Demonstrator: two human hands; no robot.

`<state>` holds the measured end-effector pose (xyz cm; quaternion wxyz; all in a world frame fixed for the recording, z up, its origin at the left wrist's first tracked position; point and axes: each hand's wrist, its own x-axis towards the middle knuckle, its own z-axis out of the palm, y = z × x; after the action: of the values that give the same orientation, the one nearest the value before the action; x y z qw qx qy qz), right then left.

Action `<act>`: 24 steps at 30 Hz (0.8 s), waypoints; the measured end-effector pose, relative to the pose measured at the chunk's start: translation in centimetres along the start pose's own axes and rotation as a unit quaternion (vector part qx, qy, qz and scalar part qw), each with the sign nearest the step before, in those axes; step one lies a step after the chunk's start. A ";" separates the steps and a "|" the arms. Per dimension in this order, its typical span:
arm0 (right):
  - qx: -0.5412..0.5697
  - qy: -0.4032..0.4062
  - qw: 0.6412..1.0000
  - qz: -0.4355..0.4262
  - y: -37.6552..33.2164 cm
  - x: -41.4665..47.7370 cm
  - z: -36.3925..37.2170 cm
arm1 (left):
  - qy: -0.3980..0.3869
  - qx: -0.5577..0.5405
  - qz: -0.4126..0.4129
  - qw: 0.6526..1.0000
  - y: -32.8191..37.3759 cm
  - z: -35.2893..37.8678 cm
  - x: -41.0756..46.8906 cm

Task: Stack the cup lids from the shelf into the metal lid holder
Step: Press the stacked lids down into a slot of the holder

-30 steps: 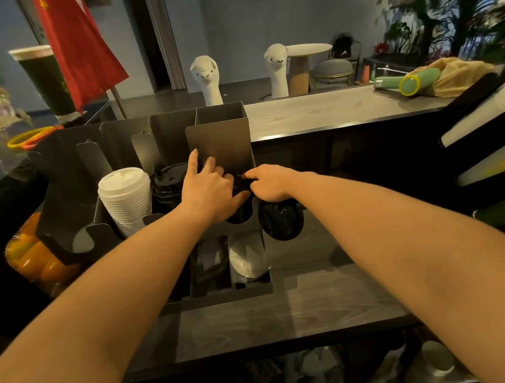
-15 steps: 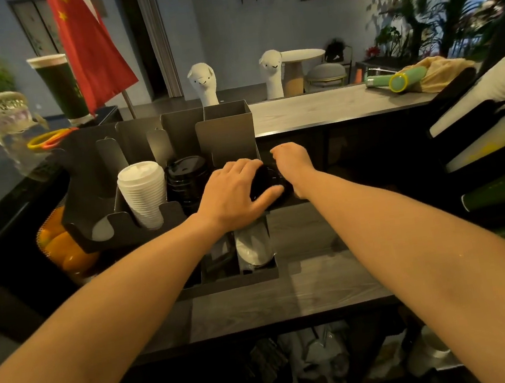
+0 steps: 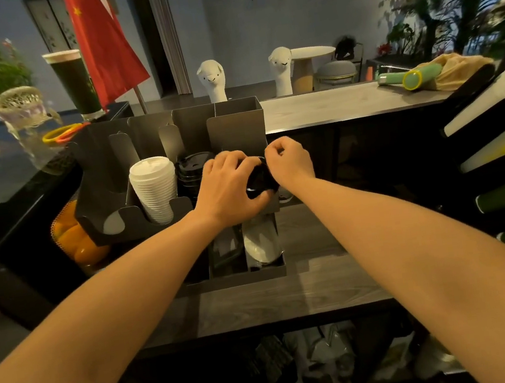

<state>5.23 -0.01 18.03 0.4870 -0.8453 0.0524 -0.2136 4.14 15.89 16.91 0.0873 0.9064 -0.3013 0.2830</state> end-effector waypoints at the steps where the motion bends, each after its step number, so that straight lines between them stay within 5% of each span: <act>1: -0.069 -0.005 0.996 -0.048 0.0 0.3 -0.2 | 0.004 0.026 -0.020 0.999 -0.1 0.1 0.5; 6: -0.220 -0.043 0.959 -0.175 0.2 2.3 -0.3 | -0.049 0.079 -0.064 0.994 -0.4 0.7 3.5; 14: -0.368 -0.108 0.894 -0.231 1.0 4.4 -0.2 | -0.192 0.176 -0.057 0.964 -0.6 2.2 7.2; 24: -0.378 -0.155 0.871 -0.273 1.4 6.2 0.6 | -0.225 0.201 -0.041 0.952 -1.4 3.1 7.3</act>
<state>11.25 -2.07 18.48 0.0540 -0.9677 -0.1802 -0.1679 11.25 12.35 18.48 -0.1551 0.9569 -0.2130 0.1221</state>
